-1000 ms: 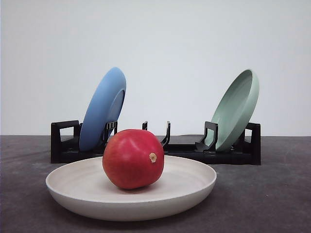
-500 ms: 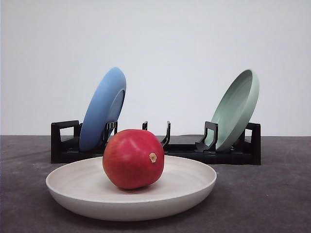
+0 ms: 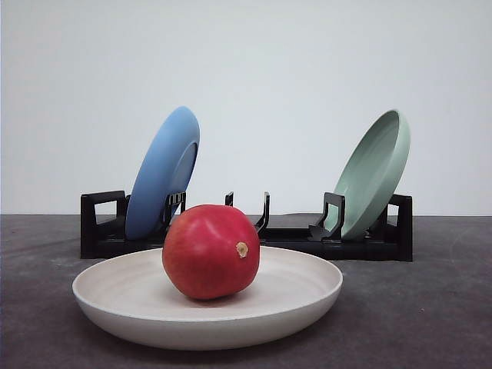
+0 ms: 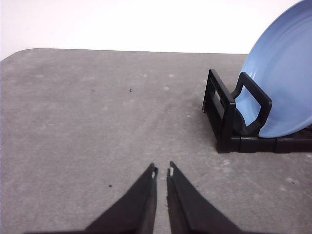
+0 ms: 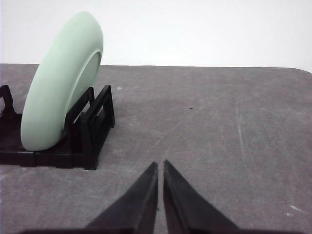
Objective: Place pomegranate in white plate
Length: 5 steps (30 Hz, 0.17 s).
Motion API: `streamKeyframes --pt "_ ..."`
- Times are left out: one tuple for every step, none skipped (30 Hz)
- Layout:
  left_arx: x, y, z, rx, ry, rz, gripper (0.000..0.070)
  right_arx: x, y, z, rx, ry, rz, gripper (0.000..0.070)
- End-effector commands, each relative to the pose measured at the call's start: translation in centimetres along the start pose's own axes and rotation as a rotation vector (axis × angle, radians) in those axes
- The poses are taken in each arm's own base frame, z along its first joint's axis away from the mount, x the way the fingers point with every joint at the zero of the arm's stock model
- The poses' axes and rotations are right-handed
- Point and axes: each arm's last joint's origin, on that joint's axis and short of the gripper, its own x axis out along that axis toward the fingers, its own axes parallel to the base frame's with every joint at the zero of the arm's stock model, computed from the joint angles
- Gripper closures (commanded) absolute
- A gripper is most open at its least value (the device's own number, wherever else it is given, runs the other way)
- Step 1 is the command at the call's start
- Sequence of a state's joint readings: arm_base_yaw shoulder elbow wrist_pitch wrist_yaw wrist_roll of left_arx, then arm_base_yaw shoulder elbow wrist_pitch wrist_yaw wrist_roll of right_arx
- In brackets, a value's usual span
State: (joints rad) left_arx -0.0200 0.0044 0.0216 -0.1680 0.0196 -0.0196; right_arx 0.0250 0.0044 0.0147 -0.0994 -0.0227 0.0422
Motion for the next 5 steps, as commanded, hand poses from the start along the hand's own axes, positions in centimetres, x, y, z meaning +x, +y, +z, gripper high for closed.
streamKeyframes --pt "0.09 0.02 -0.2 -0.008 -0.003 0.005 0.0681 0.03 0.0 -0.04 0.002 -0.007 0.0 0.0686" --pt "0.09 0.02 -0.2 -0.008 -0.003 0.005 0.0681 0.03 0.0 -0.04 0.002 -0.007 0.0 0.0686" --pt "0.09 0.02 -0.2 -0.008 -0.003 0.005 0.0681 0.03 0.0 -0.04 0.002 -0.007 0.0 0.0686" --pt "0.09 0.02 -0.2 -0.008 -0.003 0.005 0.0681 0.03 0.0 -0.04 0.002 -0.007 0.0 0.0686" --pt "0.09 0.02 -0.2 -0.008 -0.003 0.005 0.0681 0.03 0.0 -0.04 0.002 -0.007 0.0 0.0686"
